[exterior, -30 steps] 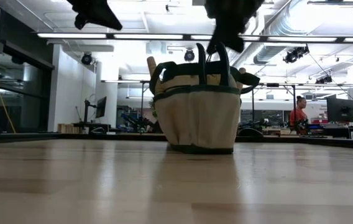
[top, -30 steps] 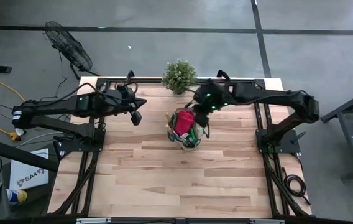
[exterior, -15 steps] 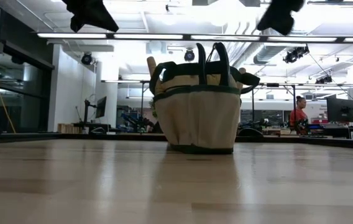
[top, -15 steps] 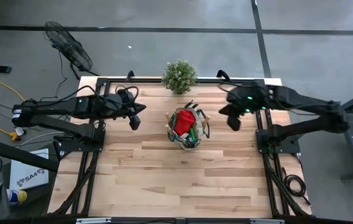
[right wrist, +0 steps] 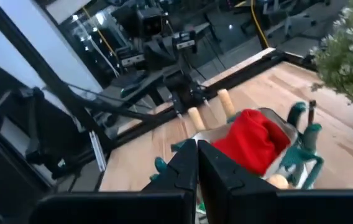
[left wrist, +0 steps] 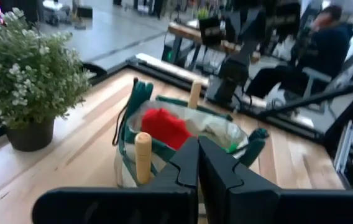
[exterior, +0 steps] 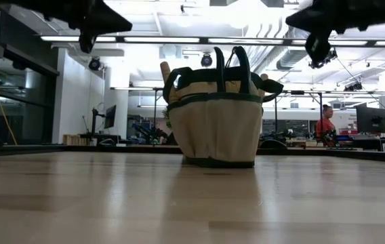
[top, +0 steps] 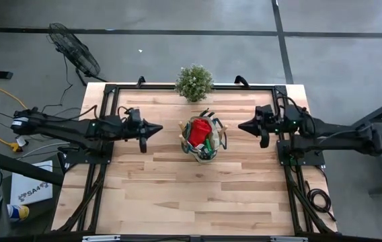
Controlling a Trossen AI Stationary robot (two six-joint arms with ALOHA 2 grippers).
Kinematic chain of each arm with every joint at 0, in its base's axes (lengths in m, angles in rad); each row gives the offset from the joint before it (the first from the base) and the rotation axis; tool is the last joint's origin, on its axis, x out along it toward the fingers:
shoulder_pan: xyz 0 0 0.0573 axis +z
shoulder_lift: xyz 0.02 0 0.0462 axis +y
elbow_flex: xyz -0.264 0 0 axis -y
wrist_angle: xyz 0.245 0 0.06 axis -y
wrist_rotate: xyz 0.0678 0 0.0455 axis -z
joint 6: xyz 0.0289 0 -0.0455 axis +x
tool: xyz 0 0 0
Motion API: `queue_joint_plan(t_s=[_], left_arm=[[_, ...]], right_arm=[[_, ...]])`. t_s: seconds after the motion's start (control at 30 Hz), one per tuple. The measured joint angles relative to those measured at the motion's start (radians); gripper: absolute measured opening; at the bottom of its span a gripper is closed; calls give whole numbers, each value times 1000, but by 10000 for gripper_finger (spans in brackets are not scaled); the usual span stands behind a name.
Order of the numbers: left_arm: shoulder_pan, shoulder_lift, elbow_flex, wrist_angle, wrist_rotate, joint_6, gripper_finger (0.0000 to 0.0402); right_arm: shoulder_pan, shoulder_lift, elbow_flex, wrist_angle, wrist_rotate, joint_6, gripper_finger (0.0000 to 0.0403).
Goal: Pick & Place Garden tools in Gardening bag
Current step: Return to Home Position
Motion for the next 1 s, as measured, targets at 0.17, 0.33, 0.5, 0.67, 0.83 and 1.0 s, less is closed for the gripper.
queue_joint_plan(t_s=[0.17, 0.33, 0.5, 0.67, 0.83, 1.0], left_arm=[[1, -60, -116, 140, 2, -3, 0], [0, -147, -229, 268, 2, -7, 0], [0, -260, -312, 295, -10, -7, 0], [0, -366, -356, 292, -13, 25, 0], [0, -460, -422, 292, -38, 27, 0], [0, -532, -490, 360, -49, 40, 0]], right_arm=[[0, -48, -113, 80, 48, 40, 5], [0, -167, -216, 151, 60, 76, 3], [0, -344, -260, 73, 78, 89, 5], [0, -535, -262, -101, 155, 88, 3], [0, -571, -266, -163, 162, 87, 5], [0, -561, -338, -20, 152, 91, 4]])
